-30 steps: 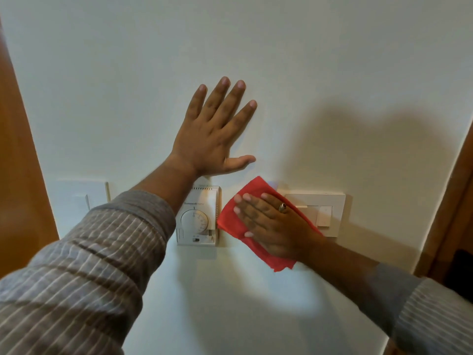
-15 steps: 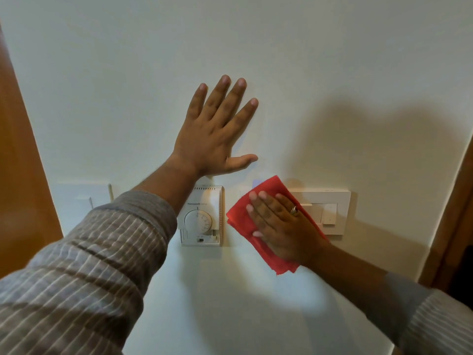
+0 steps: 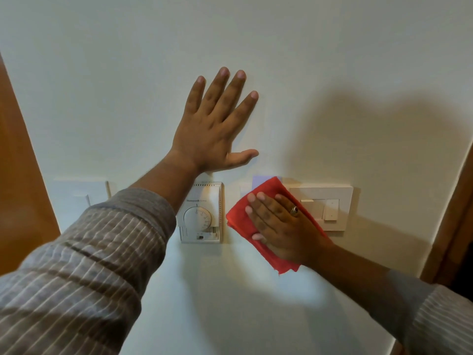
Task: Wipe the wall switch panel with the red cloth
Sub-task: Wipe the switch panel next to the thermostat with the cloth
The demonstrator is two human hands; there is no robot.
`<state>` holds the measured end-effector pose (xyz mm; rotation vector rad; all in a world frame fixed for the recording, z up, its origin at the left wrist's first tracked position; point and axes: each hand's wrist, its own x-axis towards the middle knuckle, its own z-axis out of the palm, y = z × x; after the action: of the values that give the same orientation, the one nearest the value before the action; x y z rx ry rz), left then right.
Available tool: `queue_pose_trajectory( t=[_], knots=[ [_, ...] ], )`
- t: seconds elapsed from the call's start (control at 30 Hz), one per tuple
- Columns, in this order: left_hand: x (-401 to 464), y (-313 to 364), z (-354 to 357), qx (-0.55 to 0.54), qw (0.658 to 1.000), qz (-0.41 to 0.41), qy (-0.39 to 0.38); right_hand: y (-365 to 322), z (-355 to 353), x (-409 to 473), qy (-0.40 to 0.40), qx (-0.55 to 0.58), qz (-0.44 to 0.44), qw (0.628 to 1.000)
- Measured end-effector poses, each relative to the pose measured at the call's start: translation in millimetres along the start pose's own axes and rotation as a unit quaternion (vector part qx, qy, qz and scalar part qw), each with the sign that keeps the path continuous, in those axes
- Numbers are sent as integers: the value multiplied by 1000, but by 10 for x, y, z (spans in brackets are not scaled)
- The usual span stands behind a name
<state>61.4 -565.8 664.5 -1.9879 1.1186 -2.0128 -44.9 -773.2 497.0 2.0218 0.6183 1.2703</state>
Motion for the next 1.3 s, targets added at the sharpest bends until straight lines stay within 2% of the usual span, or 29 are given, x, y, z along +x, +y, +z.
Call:
queue_pose_trajectory(
  t=[0.03, 0.13, 0.2, 0.27, 0.4, 0.47, 0.53, 0.67, 0.73, 0.93, 1.13, 1.3],
  knots=[
    [2, -5, 4, 2, 1000, 1, -2, 1, 6, 18, -1, -2, -20, 1000],
    [41, -11, 13, 10, 1000, 4, -5, 139, -26, 120, -28, 4, -177, 984],
    [42, -15, 13, 7, 1000, 5, -3, 232, -51, 147, -54, 28, -225, 973],
    [15, -28, 23, 9, 1000, 7, 3, 237, -76, 140, -62, 40, -191, 979],
    [20, -29, 11, 8, 1000, 5, 2, 86, -5, 12, 1, -8, -17, 1000],
    [19, -27, 9, 10, 1000, 3, 0, -14, 15, -76, 12, -3, 27, 1000],
    [19, -7, 2, 12, 1000, 6, 2, -45, 53, -199, 4, 5, -15, 1000],
    [20, 8, 8, 12, 1000, 3, 3, -4, 109, -151, -54, 10, -157, 986],
    [28, 9, 17, 8, 1000, 2, 3, 34, 120, -86, -80, 16, -178, 981],
    [29, 1, 32, 14, 1000, 4, 13, 113, -11, 78, -38, 25, -148, 988],
    [17, 4, 26, 13, 1000, -2, 8, -163, -3, -74, -4, -27, 18, 999],
    [24, 33, 29, 10, 1000, -6, -3, 69, 9, -174, 1, -6, -77, 997]
  ],
)
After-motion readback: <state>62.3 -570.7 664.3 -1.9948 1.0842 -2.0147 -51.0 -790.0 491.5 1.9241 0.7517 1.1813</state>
